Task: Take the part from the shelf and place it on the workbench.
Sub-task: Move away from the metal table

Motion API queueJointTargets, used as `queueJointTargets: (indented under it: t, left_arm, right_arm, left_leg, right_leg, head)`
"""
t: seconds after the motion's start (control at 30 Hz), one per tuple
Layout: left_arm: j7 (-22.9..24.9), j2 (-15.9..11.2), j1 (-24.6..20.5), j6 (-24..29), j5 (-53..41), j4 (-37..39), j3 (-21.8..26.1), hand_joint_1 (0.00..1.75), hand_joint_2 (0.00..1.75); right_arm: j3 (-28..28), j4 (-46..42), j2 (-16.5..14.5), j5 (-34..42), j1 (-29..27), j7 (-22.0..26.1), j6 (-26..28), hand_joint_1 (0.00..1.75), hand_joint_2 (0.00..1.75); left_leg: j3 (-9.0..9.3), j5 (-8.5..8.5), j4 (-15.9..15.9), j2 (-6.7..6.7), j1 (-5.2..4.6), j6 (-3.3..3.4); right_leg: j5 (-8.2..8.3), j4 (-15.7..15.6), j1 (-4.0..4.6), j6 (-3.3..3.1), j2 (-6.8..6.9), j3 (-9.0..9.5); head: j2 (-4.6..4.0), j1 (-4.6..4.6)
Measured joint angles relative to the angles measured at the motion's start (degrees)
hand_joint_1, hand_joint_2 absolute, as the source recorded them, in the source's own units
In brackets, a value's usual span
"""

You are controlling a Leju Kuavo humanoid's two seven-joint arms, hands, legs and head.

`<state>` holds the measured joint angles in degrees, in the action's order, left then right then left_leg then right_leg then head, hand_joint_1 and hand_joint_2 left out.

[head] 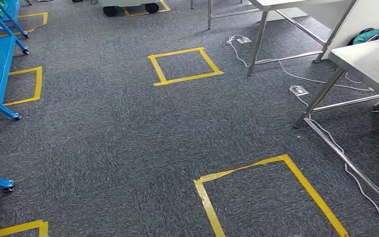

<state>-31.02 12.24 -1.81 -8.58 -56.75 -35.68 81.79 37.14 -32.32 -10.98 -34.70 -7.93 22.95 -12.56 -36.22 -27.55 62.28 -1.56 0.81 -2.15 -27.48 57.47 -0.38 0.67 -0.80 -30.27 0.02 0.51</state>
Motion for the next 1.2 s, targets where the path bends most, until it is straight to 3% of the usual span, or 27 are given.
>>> queueJointTargets:
  t: [0.07, 0.1, 0.13, 0.17, 0.23, 0.27, 0.33, 0.43, 0.5, 0.57, 0.6, 0.63, 0.67, 0.73, 0.77, 0.83, 0.97, 1.03, 1.1, 1.13, 1.17, 1.2]
  left_arm:
    - [0.0, 0.09, -0.08, -0.01, -0.01, 0.02, 0.0, 0.0, 0.0]
    - [0.0, 0.11, -0.04, -0.01, -0.01, 0.03, 0.0, 0.0, 0.0]
    - [0.0, 0.11, 0.02, -0.01, 0.0, 0.03, 0.0, 0.0, 0.0]
    - [0.0, 0.11, 0.08, -0.02, 0.01, 0.03, 0.0, 0.0, 0.0]
    - [0.0, 0.12, 0.12, -0.03, 0.04, 0.03, 0.0, 0.0, 0.0]
    - [0.0, 0.13, 0.07, -0.05, 0.11, 0.03, 0.0, 0.0, 0.0]
    - [-0.02, 0.15, -0.05, -0.15, 0.42, 0.03, 0.0, 0.0, 0.0]
    - [-0.04, 0.22, 0.12, -0.3, 0.93, 0.02, 0.0, 0.0, 0.0]
    - [-0.04, 0.26, 0.1, -0.37, 1.02, -0.02, 0.0, 0.0, 0.0]
    - [-0.04, 0.31, 0.02, -0.43, 1.04, -0.04, 0.0, 0.0, 0.0]
    - [-0.04, 0.35, 0.02, -0.45, 1.04, -0.04, 0.0, 0.0, 0.0]
    - [-0.04, 0.39, 0.04, -0.46, 1.04, -0.04, 0.0, 0.0, 0.0]
    - [-0.04, 0.42, 0.05, -0.48, 1.04, -0.04, 0.0, 0.0, 0.0]
    - [-0.04, 0.43, 0.09, -0.5, 1.04, -0.04, 0.01, 0.0, 0.0]
    - [-0.04, 0.39, 0.07, -0.51, 1.04, -0.04, 0.01, 0.0, 0.0]
    - [-0.04, 0.3, 0.01, -0.52, 1.04, -0.04, 0.02, 0.0, 0.0]
    - [-0.04, 0.29, -0.07, -0.56, 1.04, -0.03, 0.02, 0.0, 0.0]
    - [-0.04, 0.39, -0.12, -0.61, 1.04, -0.02, 0.02, 0.0, 0.0]
    - [-0.04, 0.45, -0.03, -0.61, 1.04, -0.02, 0.02, 0.0, 0.0]
    - [-0.04, 0.44, 0.05, -0.61, 1.04, -0.02, 0.02, 0.0, 0.0]
    - [-0.04, 0.44, 0.12, -0.6, 1.04, -0.02, 0.02, 0.0, 0.0]
    - [-0.04, 0.43, 0.15, -0.6, 1.04, -0.02, 0.02, 0.0, 0.0]
  right_arm:
    - [0.22, 0.04, -0.01, -0.06, 0.0, 0.05, -0.01, 0.0, 0.0]
    - [0.31, 0.08, -0.02, -0.17, 0.0, 0.1, -0.02, 0.0, 0.0]
    - [0.4, 0.11, -0.02, -0.32, 0.03, 0.18, -0.02, 0.0, 0.0]
    - [0.5, 0.14, -0.02, -0.5, 0.09, 0.29, -0.02, 0.0, 0.0]
    - [0.66, 0.19, -0.03, -0.85, 0.3, 0.51, -0.01, 0.0, 0.0]
    - [0.71, 0.21, -0.03, -0.96, 0.39, 0.59, -0.01, 0.0, 0.0]
    - [0.81, 0.25, -0.06, -1.11, 0.44, 0.67, -0.14, 0.0, 0.0]
    - [1.19, 0.21, -0.16, -1.34, 0.42, 0.71, -0.67, 0.0, 0.0]
    - [1.5, 0.15, -0.26, -1.42, 0.41, 0.72, -0.85, 0.0, 0.0]
    - [1.73, 0.15, -0.37, -1.49, 0.32, 0.71, -0.96, 0.0, 0.0]
    - [1.85, 0.15, -0.4, -1.53, 0.23, 0.69, -1.0, 0.0, 0.0]
    - [1.96, 0.15, -0.42, -1.57, 0.1, 0.67, -1.04, 0.0, 0.0]
    - [2.07, 0.15, -0.42, -1.61, -0.01, 0.66, -1.06, 0.0, 0.0]
    - [2.25, 0.14, -0.44, -1.68, -0.14, 0.63, -1.08, 0.0, 0.0]
    - [2.3, 0.14, -0.51, -1.72, -0.14, 0.63, -1.11, 0.0, 0.0]
    - [2.44, 0.11, -0.66, -1.85, -0.01, 0.56, -1.2, 0.0, 0.0]
    - [2.77, -0.09, -0.7, -2.07, -0.11, 0.51, -1.26, 0.0, 0.0]
    - [3.03, -0.17, -0.69, -2.1, -0.01, 0.52, -1.25, 0.0, 0.0]
    - [3.2, -0.18, -0.7, -2.13, 0.04, 0.52, -1.28, 0.0, 0.0]
    - [3.28, -0.18, -0.7, -2.18, 0.0, 0.53, -1.3, 0.0, 0.0]
    - [3.39, -0.18, -0.71, -2.24, -0.04, 0.54, -1.32, 0.0, 0.0]
    - [3.51, -0.18, -0.72, -2.3, -0.04, 0.56, -1.34, 0.0, 0.0]
  left_leg:
    - [-3.62, -3.45, 7.69, 0.59, -0.11, -0.08]
    - [-4.8, -4.07, 10.22, 0.63, -0.16, -0.03]
    - [-5.05, -3.6, 10.82, 0.64, -0.21, 0.08]
    - [-4.23, -2.14, 9.28, 0.65, -0.27, 0.24]
    - [-0.52, 1.78, 2.06, 0.85, -0.42, 0.67]
    - [1.28, 2.83, -1.56, 0.99, -0.49, 0.88]
    - [2.95, 3.02, -5.06, 1.17, -0.69, 1.24]
    - [3.35, 2.73, -5.82, 1.11, -0.58, 2.02]
    - [3.75, 2.67, -6.15, 1.11, -0.33, 2.55]
    - [3.99, 2.38, -6.14, 1.09, -0.33, 2.88]
    - [4.2, 2.19, -6.13, 1.04, -0.33, 2.93]
    - [4.49, 1.97, -6.13, 0.95, -0.29, 2.9]
    - [4.88, 1.7, -6.13, 0.83, -0.21, 2.76]
    - [5.82, 1.03, -6.12, 0.57, -0.02, 2.26]
    - [6.15, 0.67, -5.99, 0.46, -0.03, 1.9]
    - [6.31, 0.27, -5.84, 0.36, -0.15, 1.27]
    - [5.95, -1.15, -4.28, 0.57, 0.06, 0.39]
    - [2.85, -3.99, 1.98, 0.81, 0.05, 0.22]
    - [-1.76, -6.4, 9.67, 0.83, -0.03, 0.34]
    - [-3.22, -6.18, 11.47, 0.83, -0.12, 0.51]
    - [-3.64, -4.78, 11.14, 0.83, -0.25, 0.74]
    - [-3.02, -2.41, 8.72, 0.84, -0.4, 1.01]
  right_leg:
    - [-0.04, -0.06, 0.27, -0.37, 0.7, -0.01]
    - [-0.09, -0.06, 0.38, -0.47, 0.96, 0.01]
    - [-0.15, -0.06, 0.45, -0.55, 1.15, 0.07]
    - [-0.25, -0.05, 0.49, -0.59, 1.27, 0.22]
    - [-0.55, -0.04, 0.58, -0.49, 1.35, 0.59]
    - [-0.76, 0.09, 0.7, -0.3, 1.34, 0.64]
    - [-1.03, 0.18, 0.88, 0.18, 1.37, 0.52]
    - [-1.64, 0.57, 0.79, 1.05, 1.33, 0.23]
    - [-3.85, 4.85, 0.69, 1.62, 1.09, -1.92]
    - [-6.9, 12.92, 0.52, 2.06, 1.0, -6.23]
    - [-7.5, 16.0, 0.39, 2.25, 1.0, -8.15]
    - [-7.02, 17.2, 0.26, 2.41, 1.0, -9.22]
    - [-5.33, 15.9, 0.11, 2.55, 1.0, -9.07]
    - [-0.61, 8.61, -0.33, 2.93, 0.93, -6.16]
    - [0.85, 4.93, -0.47, 3.02, 0.77, -4.42]
    - [1.22, 1.69, -0.45, 2.59, 0.46, -2.73]
    - [0.37, 1.35, -0.23, 0.66, 0.46, -2.01]
    - [0.02, 1.2, -0.11, -0.09, 0.62, -1.41]
    - [-0.42, 1.18, 0.15, -0.58, 0.73, -0.97]
    - [-0.68, 1.18, 0.26, -0.71, 0.74, -0.66]
    - [-0.93, 1.19, 0.32, -0.74, 0.73, -0.25]
    - [-1.22, 1.19, 0.35, -0.7, 0.7, 0.23]
  head:
    - [0.0, -0.12]
    - [0.0, -0.11]
    - [0.0, -0.11]
    - [0.0, -0.11]
    - [0.0, -0.12]
    - [0.0, -0.11]
    - [0.0, -0.06]
    - [0.0, 0.0]
    - [0.0, 0.21]
    - [0.0, 0.36]
    - [0.0, 0.38]
    - [0.0, 0.38]
    - [0.0, 0.38]
    - [0.0, 0.39]
    - [0.0, 0.47]
    - [0.0, 0.45]
    - [0.0, 0.12]
    - [0.0, -0.1]
    - [0.0, -0.17]
    - [0.0, -0.18]
    - [0.0, -0.18]
    - [0.0, -0.17]
